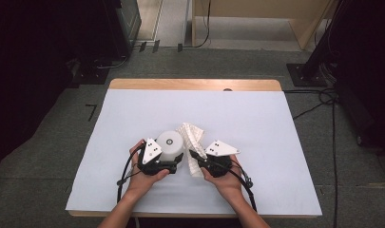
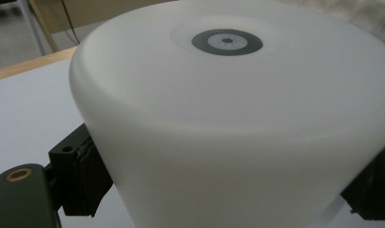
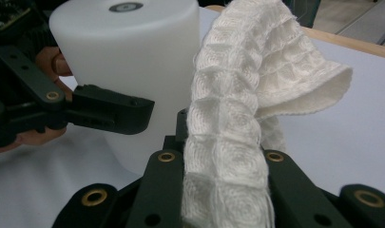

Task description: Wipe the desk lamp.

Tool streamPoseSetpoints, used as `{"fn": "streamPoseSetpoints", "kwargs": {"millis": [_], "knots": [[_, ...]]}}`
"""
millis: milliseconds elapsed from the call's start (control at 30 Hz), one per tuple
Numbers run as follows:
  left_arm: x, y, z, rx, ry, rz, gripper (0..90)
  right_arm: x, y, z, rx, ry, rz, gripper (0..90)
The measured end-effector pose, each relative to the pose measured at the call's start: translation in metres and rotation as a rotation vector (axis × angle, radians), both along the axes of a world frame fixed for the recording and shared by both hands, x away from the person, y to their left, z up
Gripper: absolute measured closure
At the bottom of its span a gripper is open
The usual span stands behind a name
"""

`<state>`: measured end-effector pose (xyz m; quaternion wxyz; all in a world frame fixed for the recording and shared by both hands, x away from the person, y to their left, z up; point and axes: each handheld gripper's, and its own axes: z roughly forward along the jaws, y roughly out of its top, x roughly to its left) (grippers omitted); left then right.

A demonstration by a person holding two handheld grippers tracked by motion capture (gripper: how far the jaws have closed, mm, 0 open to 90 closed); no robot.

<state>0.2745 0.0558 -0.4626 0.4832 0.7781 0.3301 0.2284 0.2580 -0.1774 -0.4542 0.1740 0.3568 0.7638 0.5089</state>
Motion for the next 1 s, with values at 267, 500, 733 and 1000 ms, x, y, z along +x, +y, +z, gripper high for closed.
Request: {"fn": "streamPoseSetpoints", "kwargs": {"millis": [267,500,733,1000], "knots": [[0.003,0.003,-0.01,-0.001,-0.001,0.02,8.6,0.001,-0.002,-0.001,0.004,0.003,-0.001,79.0],[0.0,0.007,-0.006,-0.071,-0.03,0.066,1.9,0.001,-0.003,-0.002,0.005,0.003,0.001,78.9],[-0.006,-0.01,-0.012,-0.011,0.017,0.166,2.0,0.001,-0.004,-0.002,0.006,0.001,-0.014,78.9],[-0.01,-0.014,-0.011,-0.005,0.018,0.236,8.5,0.002,-0.005,-0.003,0.003,0.003,-0.017,78.9]]}}
